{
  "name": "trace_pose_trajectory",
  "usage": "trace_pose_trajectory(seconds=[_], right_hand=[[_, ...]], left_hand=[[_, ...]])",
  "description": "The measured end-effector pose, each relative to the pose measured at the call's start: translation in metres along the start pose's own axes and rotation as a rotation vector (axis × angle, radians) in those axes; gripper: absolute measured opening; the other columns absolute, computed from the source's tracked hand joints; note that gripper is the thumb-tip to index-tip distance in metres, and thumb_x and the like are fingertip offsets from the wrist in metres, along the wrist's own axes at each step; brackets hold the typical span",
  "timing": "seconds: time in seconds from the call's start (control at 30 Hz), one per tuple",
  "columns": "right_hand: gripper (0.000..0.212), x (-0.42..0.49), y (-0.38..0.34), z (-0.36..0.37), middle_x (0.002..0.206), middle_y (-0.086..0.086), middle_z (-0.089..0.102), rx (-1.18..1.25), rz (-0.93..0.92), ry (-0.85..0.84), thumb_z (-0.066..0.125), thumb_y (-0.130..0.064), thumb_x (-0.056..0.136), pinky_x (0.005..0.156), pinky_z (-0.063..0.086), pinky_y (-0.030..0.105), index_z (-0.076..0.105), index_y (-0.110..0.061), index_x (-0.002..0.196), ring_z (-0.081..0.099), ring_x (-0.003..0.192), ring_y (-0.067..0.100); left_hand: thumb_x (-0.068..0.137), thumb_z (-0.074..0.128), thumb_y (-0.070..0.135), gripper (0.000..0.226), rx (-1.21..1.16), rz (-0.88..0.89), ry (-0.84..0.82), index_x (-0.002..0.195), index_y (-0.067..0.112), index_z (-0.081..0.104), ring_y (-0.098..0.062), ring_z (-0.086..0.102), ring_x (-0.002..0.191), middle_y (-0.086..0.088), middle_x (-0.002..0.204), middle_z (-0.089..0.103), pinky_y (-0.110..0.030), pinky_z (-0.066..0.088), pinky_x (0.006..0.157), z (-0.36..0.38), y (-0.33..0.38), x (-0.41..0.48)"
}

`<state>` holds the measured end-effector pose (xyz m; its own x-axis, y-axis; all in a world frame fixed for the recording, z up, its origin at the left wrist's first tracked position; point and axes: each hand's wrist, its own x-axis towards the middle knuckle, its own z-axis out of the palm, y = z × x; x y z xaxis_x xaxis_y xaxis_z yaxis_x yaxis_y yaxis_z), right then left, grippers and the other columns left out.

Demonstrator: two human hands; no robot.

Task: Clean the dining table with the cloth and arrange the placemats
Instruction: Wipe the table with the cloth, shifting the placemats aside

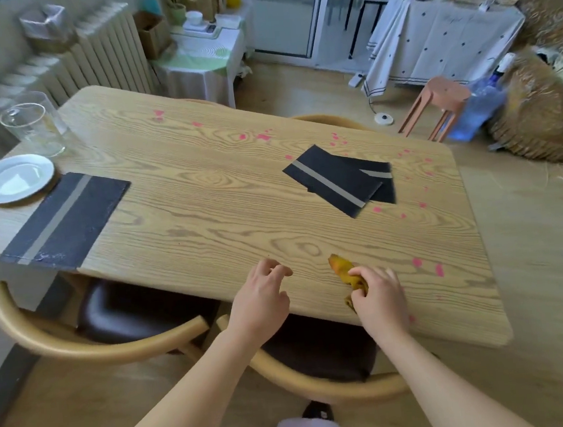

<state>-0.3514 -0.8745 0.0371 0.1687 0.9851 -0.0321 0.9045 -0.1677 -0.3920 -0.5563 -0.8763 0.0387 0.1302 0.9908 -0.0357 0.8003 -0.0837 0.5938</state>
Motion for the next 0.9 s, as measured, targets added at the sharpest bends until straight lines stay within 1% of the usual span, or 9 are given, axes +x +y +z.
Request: trace_pose_trajectory(seconds=[0.07, 0.17, 0.2, 0.3, 0.43, 0.6, 0.7, 0.83, 0.9], right_hand=[[0.039, -0.004, 0.013, -0.003, 0.113, -0.013, 0.061, -0.037, -0.025, -0.019, 0.053, -0.006, 0.082, 0.080, 0.039, 0.024, 0.064, -0.027, 0.112, 0.043, 0.109, 0.011], [0.043, -0.007, 0.033, -0.005, 0.116, -0.015, 0.059, -0.098, -0.036, -0.068, 0.050, -0.004, 0.083, 0.073, 0.039, 0.022, 0.062, -0.029, 0.116, 0.043, 0.111, 0.010], [0.045, -0.008, 0.042, -0.005, 0.120, -0.016, 0.057, -0.117, -0.048, -0.106, 0.048, -0.003, 0.085, 0.074, 0.041, 0.022, 0.060, -0.029, 0.119, 0.041, 0.115, 0.010], [0.053, -0.010, 0.067, 0.000, 0.135, -0.017, 0.045, -0.176, -0.102, -0.240, 0.046, -0.001, 0.089, 0.085, 0.047, 0.022, 0.051, -0.033, 0.131, 0.033, 0.130, 0.012], [0.055, -0.003, 0.093, 0.001, 0.142, -0.016, 0.036, -0.160, -0.230, -0.322, 0.047, -0.004, 0.091, 0.088, 0.049, 0.024, 0.046, -0.036, 0.136, 0.031, 0.130, 0.013], [0.058, 0.031, 0.132, -0.010, 0.142, -0.012, 0.040, -0.139, -0.328, -0.311, 0.046, 0.001, 0.091, 0.086, 0.050, 0.027, 0.049, -0.037, 0.134, 0.039, 0.122, 0.014], [0.057, 0.066, 0.160, -0.024, 0.144, -0.012, 0.041, -0.155, -0.359, -0.295, 0.043, 0.000, 0.091, 0.090, 0.048, 0.029, 0.050, -0.037, 0.134, 0.039, 0.124, 0.015], [0.054, 0.113, 0.192, -0.041, 0.145, -0.010, 0.043, -0.186, -0.329, -0.277, 0.044, -0.002, 0.090, 0.094, 0.047, 0.032, 0.052, -0.036, 0.132, 0.038, 0.126, 0.018], [0.052, 0.133, 0.205, -0.047, 0.145, -0.009, 0.044, -0.189, -0.276, -0.261, 0.045, -0.004, 0.090, 0.093, 0.046, 0.032, 0.052, -0.034, 0.132, 0.039, 0.124, 0.018]], left_hand=[[0.087, 0.051, 0.013, 0.041, 0.005, -0.001, 0.008, 0.127, 0.024, 0.050, -0.011, 0.041, 0.123, 0.008, 0.129, 0.042, -0.024, 0.047, 0.087, 0.002, 0.007, -0.002], [0.088, 0.050, 0.012, 0.042, 0.012, -0.011, 0.019, 0.127, 0.024, 0.050, -0.011, 0.041, 0.122, 0.008, 0.130, 0.042, -0.024, 0.047, 0.086, 0.007, 0.017, -0.001], [0.088, 0.050, 0.012, 0.042, 0.015, -0.016, 0.016, 0.128, 0.024, 0.050, -0.011, 0.041, 0.122, 0.008, 0.131, 0.042, -0.023, 0.046, 0.086, 0.010, 0.022, -0.001], [0.088, 0.049, 0.011, 0.042, 0.030, -0.037, -0.007, 0.128, 0.024, 0.049, -0.010, 0.040, 0.123, 0.009, 0.131, 0.041, -0.024, 0.047, 0.088, 0.024, 0.037, 0.002], [0.089, 0.049, 0.013, 0.041, 0.035, -0.080, -0.026, 0.128, 0.025, 0.049, -0.011, 0.040, 0.124, 0.009, 0.132, 0.040, -0.023, 0.046, 0.088, 0.051, 0.064, 0.012], [0.090, 0.051, 0.015, 0.041, 0.050, -0.093, -0.043, 0.129, 0.027, 0.048, -0.011, 0.040, 0.126, 0.009, 0.133, 0.040, -0.016, 0.038, 0.085, 0.089, 0.107, 0.030], [0.090, 0.051, 0.015, 0.041, 0.062, -0.130, -0.034, 0.129, 0.026, 0.049, -0.011, 0.039, 0.127, 0.008, 0.133, 0.040, -0.018, 0.039, 0.089, 0.106, 0.122, 0.040], [0.090, 0.052, 0.015, 0.040, 0.076, -0.204, -0.010, 0.129, 0.025, 0.049, -0.011, 0.040, 0.127, 0.008, 0.132, 0.040, -0.019, 0.041, 0.089, 0.122, 0.137, 0.045], [0.090, 0.053, 0.015, 0.040, 0.078, -0.233, 0.003, 0.129, 0.025, 0.049, -0.011, 0.039, 0.127, 0.008, 0.133, 0.040, -0.021, 0.042, 0.091, 0.128, 0.144, 0.046]])
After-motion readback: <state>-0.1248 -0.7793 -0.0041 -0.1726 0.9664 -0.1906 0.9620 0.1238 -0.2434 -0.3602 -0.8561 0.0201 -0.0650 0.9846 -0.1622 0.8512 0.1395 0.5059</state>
